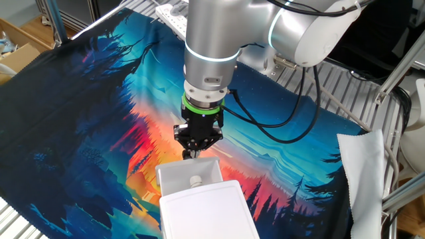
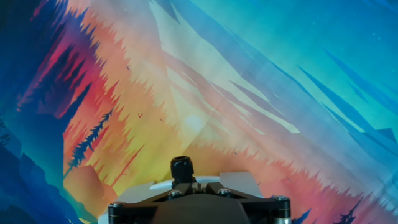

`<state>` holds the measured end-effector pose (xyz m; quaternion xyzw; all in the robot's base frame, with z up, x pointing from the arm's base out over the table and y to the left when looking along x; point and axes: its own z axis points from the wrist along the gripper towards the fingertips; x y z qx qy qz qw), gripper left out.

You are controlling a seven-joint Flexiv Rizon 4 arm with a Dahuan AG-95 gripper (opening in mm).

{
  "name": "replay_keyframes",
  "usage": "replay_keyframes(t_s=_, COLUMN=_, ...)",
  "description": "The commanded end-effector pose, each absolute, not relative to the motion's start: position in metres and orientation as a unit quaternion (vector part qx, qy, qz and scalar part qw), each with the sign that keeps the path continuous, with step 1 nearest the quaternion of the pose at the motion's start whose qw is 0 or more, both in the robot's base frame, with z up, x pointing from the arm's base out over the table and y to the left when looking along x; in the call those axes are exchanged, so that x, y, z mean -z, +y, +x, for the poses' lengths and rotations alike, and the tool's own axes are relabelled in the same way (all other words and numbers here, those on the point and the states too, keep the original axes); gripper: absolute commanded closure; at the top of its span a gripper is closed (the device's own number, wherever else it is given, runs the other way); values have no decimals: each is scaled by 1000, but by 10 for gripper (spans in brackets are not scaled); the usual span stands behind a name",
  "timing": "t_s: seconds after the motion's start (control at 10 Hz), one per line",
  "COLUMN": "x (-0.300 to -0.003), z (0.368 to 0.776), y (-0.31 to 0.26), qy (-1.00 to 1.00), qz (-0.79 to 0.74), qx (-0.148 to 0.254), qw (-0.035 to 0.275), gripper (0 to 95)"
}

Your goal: Grasp the handle and close the drawer

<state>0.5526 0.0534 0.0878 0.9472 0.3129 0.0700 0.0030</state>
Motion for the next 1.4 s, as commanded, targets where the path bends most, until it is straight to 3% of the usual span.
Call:
replay_keyframes(t_s=0.1, x=-89, z=552, y=55, qy=310, qz=948, qx=-71, qw=1, gripper=950)
replay_keyframes(t_s=0.6, x=-90, z=552, y=58, qy=318, qz=946, qx=-70, qw=2, gripper=950)
replay_keyframes(t_s=1.1, x=-89, z=552, y=55, qy=332, qz=942, qx=-41, qw=17, gripper=950)
replay_keyframes(t_s=1.4, x=-88, z=544, y=42, qy=341, qz=939, qx=-49, qw=13, gripper=950)
